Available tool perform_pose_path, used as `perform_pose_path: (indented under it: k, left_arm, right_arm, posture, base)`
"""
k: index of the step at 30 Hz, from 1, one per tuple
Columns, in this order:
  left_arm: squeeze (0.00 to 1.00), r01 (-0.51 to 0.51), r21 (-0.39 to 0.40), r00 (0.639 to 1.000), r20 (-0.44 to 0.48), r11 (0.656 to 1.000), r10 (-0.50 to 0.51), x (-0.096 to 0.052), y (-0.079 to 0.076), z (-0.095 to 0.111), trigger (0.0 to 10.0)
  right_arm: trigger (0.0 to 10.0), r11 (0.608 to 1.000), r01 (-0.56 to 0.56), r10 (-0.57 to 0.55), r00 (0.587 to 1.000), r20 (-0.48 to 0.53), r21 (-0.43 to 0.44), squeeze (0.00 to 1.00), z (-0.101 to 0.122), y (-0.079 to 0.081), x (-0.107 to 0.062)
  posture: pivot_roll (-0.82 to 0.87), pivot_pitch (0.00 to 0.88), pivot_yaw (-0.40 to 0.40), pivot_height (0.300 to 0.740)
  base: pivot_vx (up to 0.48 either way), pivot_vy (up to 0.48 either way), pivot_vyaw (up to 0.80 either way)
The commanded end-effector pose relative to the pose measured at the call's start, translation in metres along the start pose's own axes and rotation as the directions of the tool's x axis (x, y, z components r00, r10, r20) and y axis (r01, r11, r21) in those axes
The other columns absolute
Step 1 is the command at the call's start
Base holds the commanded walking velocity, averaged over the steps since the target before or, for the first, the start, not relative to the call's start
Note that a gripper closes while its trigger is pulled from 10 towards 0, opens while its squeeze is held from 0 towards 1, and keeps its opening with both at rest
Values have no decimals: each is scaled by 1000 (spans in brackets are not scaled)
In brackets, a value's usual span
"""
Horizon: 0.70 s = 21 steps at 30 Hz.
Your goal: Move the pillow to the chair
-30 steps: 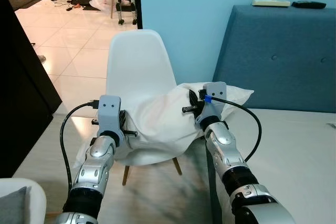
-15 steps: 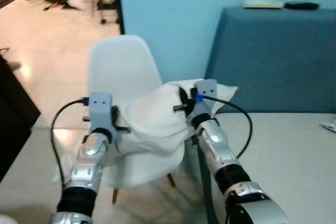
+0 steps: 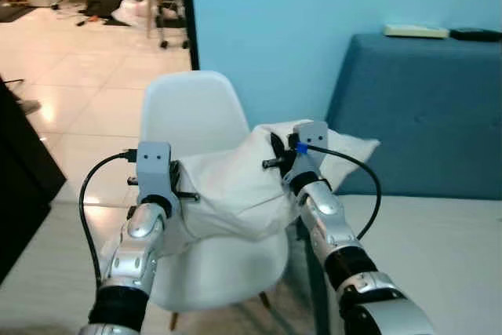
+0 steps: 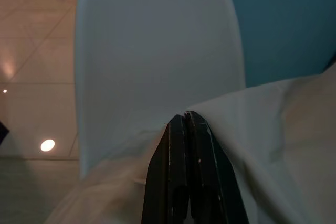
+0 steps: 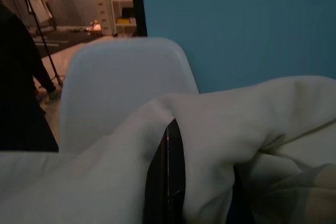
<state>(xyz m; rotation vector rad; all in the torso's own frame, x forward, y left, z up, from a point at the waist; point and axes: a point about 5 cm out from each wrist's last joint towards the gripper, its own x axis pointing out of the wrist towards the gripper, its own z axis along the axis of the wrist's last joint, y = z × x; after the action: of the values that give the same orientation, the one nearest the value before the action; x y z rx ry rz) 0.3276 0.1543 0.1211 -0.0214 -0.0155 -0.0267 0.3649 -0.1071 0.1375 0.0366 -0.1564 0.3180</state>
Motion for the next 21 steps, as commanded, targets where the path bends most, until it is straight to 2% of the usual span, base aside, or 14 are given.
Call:
perform_pose_path:
  k: [1,9,12,21]
  left_arm:
    - [0,-2,15,1000,26,1000,2,-1,0,3,10000]
    - [0,0,65,999,40,998,-3,0,0,5,10000]
    - [0,-5,75,999,36,997,2,5,-2,7,10000]
    - [0,0,105,999,49,995,-5,10,-5,11,10000]
  right_arm:
    - [10000,1000,-28,28,1000,-7,2,0,-3,5,0]
    - [10000,1000,-22,22,1000,-12,-5,0,-3,5,0]
    - [10000,999,5,-5,1000,-14,44,0,-3,0,1]
    - [10000,999,8,-7,1000,-21,40,0,-5,-1,-1]
  posture:
    - [51,29,-20,740]
    - [49,26,-16,735]
    - [50,23,-16,720]
    - [48,25,-9,680]
  base:
    - [0,0,0]
    - [0,0,0]
    - [0,0,0]
    - [0,0,0]
